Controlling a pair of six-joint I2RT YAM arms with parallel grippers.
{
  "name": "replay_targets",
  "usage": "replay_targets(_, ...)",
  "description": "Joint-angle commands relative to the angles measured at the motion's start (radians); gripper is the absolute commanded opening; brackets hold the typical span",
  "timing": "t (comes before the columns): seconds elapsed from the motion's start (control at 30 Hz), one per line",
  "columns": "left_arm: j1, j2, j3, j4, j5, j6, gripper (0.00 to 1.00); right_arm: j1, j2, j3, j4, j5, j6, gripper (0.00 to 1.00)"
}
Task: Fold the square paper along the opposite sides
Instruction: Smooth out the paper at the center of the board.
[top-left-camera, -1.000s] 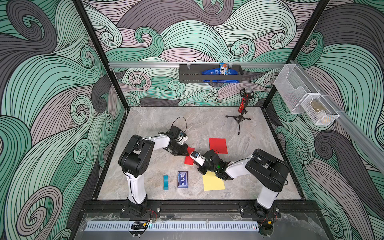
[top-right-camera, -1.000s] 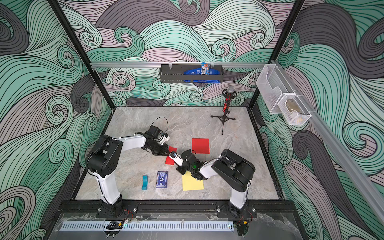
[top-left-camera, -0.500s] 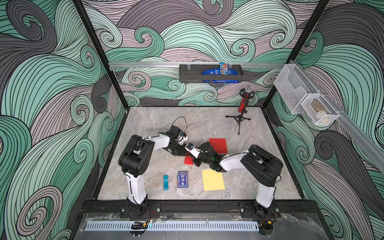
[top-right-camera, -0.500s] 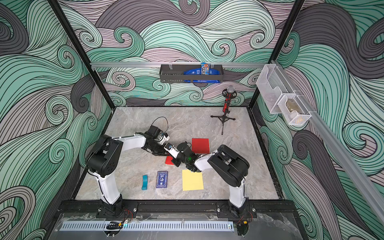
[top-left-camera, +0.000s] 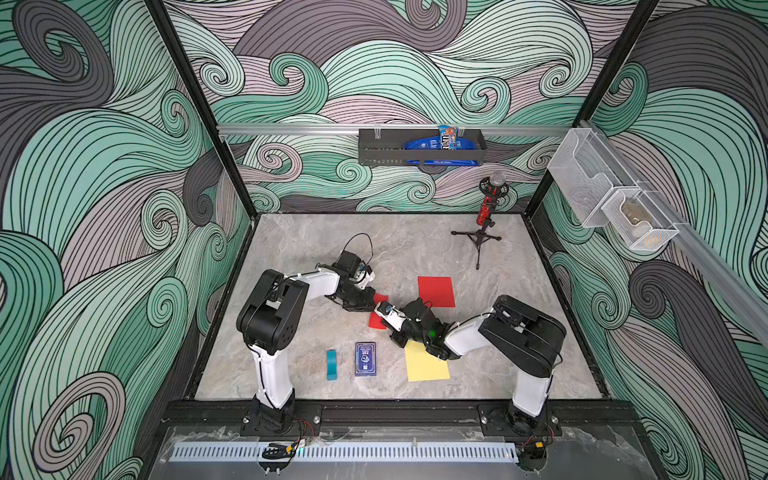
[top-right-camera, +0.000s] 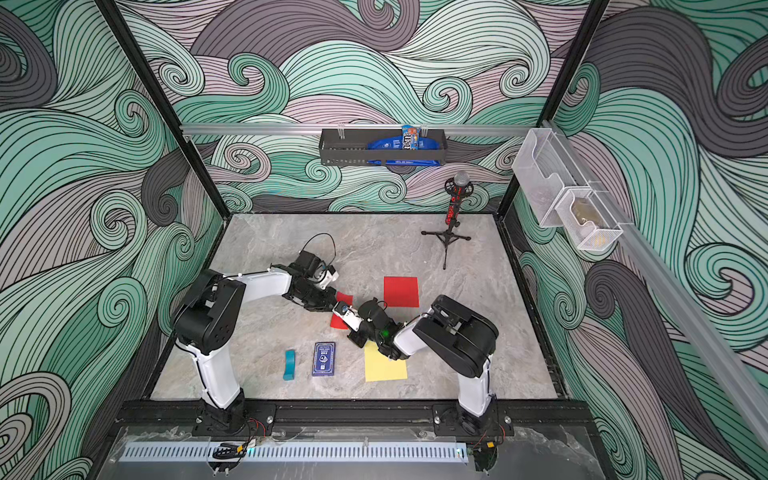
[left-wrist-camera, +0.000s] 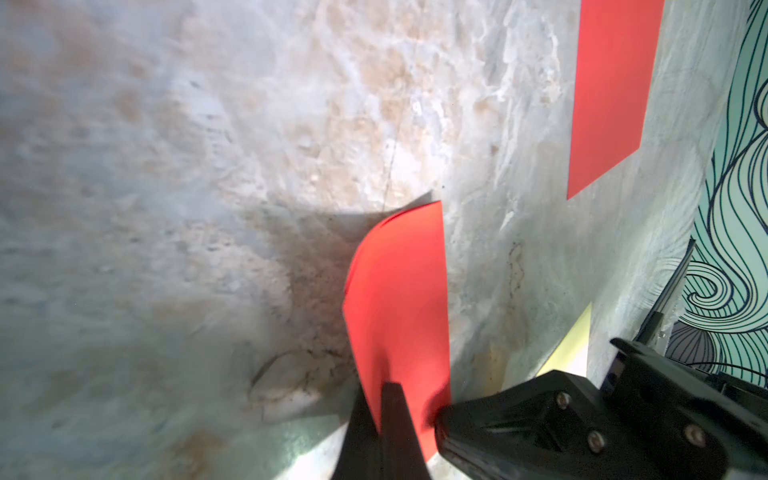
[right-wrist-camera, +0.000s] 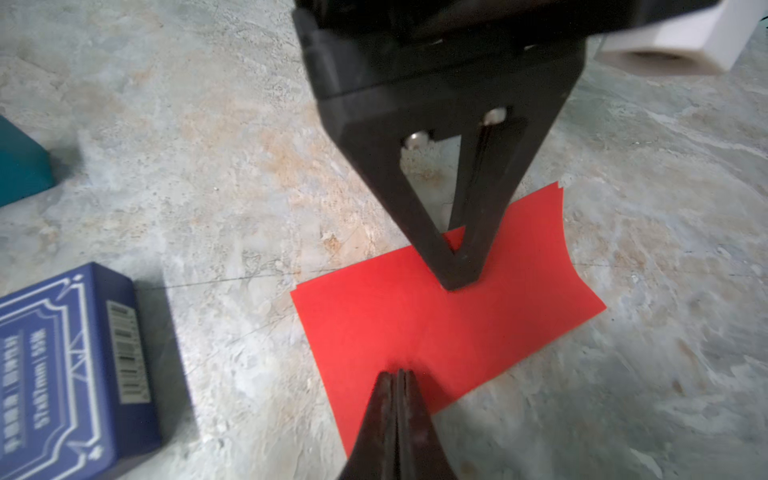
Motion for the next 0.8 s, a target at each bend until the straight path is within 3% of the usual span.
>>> replay_targets(0.0, 0.025, 0.025, -0.034, -0.046, -0.145, -0.001, 0.0, 0.032, 0.031, -0.065, -0.198, 0.003, 0.026, 0.08)
replay_targets(0.4, 0.025, 0.013, -0.039, -0.043, -0.141, -0.003, 0.0, 0.071, -0.067, -0.107, -0.228, 0.011, 0.076, 0.08)
replay_targets(0.6, 0.023, 0.006, -0.045, -0.04, -0.133, -0.005, 0.0, -0.1, -0.155, -0.011, -0.137, -0.17, 0.154, 0.09)
replay_targets(0.77, 0.023, 0.006, -0.047, -0.039, -0.129, -0.005, 0.0, -0.169, -0.03, 0.174, -0.128, -0.176, 0.116, 0.07)
